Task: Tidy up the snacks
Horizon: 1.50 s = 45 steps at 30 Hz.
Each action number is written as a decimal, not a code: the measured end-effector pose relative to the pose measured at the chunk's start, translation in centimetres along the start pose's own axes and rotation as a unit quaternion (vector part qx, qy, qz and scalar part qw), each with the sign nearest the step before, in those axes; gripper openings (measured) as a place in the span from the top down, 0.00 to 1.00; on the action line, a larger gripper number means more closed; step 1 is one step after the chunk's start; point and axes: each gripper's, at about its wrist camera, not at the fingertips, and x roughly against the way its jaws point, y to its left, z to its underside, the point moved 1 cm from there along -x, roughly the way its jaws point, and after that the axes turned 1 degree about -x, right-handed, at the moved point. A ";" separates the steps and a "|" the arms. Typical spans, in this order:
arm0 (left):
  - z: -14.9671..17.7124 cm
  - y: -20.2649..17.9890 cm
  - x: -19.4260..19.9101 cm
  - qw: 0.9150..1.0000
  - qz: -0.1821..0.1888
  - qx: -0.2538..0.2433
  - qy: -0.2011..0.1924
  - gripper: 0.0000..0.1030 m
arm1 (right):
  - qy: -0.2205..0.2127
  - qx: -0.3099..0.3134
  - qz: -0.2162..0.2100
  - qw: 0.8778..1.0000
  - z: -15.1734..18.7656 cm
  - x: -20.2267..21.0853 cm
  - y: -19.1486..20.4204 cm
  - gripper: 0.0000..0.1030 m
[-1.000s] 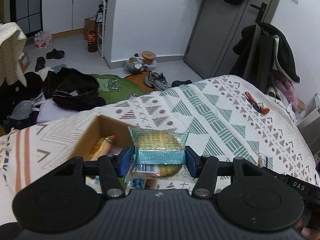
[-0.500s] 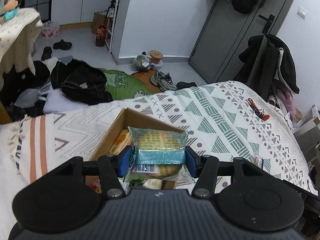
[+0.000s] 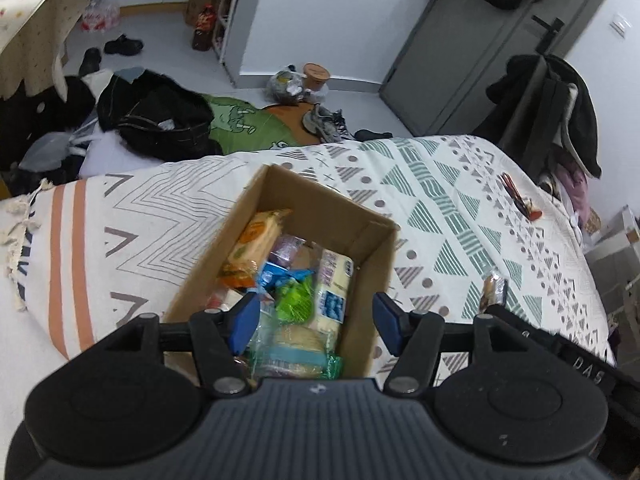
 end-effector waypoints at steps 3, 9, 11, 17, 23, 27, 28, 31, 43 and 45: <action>-0.9 1.2 0.5 1.000 -0.004 0.011 -0.007 0.36 | 0.003 -0.001 -0.010 1.000 -0.2 -0.7 1.4 0.85; -2.3 3.3 1.5 0.999 -0.011 0.023 -0.020 0.32 | 0.000 0.001 -0.031 1.000 -1.0 -2.0 3.9 0.82; -2.6 3.9 1.8 0.999 -0.013 0.025 -0.023 0.29 | -0.002 -0.002 -0.028 1.000 -1.4 -2.2 4.5 0.64; -3.2 5.2 3.1 0.999 -0.009 0.031 -0.026 0.22 | -0.007 -0.011 -0.011 1.000 -1.0 -0.7 4.5 0.54; -3.2 5.5 4.9 0.999 -0.003 0.028 -0.043 0.15 | -0.024 -0.020 0.005 0.999 -0.1 2.5 3.4 0.50; -2.4 5.0 5.9 0.999 0.001 0.016 -0.047 0.15 | -0.033 -0.031 0.013 0.999 0.5 5.1 2.2 0.43; -2.1 4.7 6.3 0.999 0.001 0.010 -0.048 0.15 | -0.036 -0.034 0.016 0.999 0.7 5.8 2.0 0.38; -1.2 3.7 7.0 0.999 0.007 -0.005 -0.049 0.14 | -0.046 -0.032 0.025 0.998 1.2 7.7 1.3 0.34; 3.0 -0.7 10.3 0.996 0.016 -0.064 -0.052 0.04 | -0.056 0.008 0.034 0.998 2.8 14.8 0.0 0.08; 3.7 -1.2 10.9 0.996 0.016 -0.072 -0.053 0.03 | -0.059 0.013 0.036 0.998 3.0 15.8 -0.1 0.05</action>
